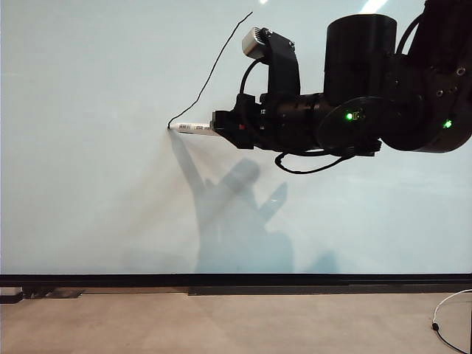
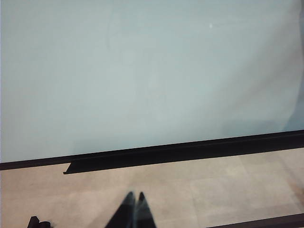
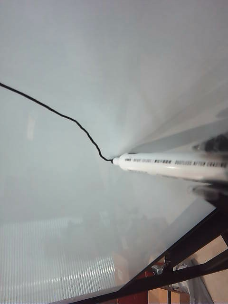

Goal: Pick up the pen on the shelf to the right of the whiteboard and draw a triangle.

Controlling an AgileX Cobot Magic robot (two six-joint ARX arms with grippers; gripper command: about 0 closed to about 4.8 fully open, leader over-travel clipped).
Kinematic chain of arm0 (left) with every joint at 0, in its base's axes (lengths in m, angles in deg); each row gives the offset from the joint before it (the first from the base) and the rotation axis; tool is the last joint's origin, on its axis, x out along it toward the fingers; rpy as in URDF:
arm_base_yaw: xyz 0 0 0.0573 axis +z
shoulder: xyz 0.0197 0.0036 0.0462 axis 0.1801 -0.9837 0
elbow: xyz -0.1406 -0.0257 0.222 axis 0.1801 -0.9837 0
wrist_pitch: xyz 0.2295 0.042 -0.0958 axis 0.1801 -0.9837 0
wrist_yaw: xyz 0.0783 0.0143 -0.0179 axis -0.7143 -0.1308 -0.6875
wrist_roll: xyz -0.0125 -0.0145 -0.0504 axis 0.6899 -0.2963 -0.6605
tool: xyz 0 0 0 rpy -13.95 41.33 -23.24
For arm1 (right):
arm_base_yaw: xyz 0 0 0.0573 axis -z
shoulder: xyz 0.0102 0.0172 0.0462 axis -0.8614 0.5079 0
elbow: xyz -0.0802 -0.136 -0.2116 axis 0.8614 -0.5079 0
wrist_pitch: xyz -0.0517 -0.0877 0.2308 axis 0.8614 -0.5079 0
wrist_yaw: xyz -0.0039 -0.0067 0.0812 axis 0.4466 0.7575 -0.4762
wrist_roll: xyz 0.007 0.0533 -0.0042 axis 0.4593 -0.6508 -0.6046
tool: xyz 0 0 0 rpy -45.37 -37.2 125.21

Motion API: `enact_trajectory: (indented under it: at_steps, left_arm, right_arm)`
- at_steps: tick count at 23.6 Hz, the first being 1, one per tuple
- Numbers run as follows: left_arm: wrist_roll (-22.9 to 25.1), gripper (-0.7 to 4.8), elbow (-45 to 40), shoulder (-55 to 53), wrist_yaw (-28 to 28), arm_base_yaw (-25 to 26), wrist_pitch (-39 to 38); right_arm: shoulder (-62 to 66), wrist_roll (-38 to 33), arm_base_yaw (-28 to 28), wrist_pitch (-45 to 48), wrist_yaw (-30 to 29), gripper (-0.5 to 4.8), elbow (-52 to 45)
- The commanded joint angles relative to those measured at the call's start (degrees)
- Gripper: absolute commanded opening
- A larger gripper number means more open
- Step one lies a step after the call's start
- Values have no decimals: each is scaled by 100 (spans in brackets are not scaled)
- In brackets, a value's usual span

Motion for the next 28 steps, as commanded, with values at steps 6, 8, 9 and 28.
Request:
enact_trajectory:
  at_steps: [6,8,9,28]
  left_arm:
    - [4,-5,20,0,2,-2,37]
    - [4,-5,20,0,2,-2,37]
    - [4,-5,20,0,2,-2,37]
    - [4,-5,20,0,-2,-4,35]
  right_arm:
    - [-31,35,83,133,280,-2,0]
    - [-33,33,133,166,280,-2,-9]
    - [-33,33,153,175,278,-2,-13]
    - [-586,151,686,728,352,-2,-1023]
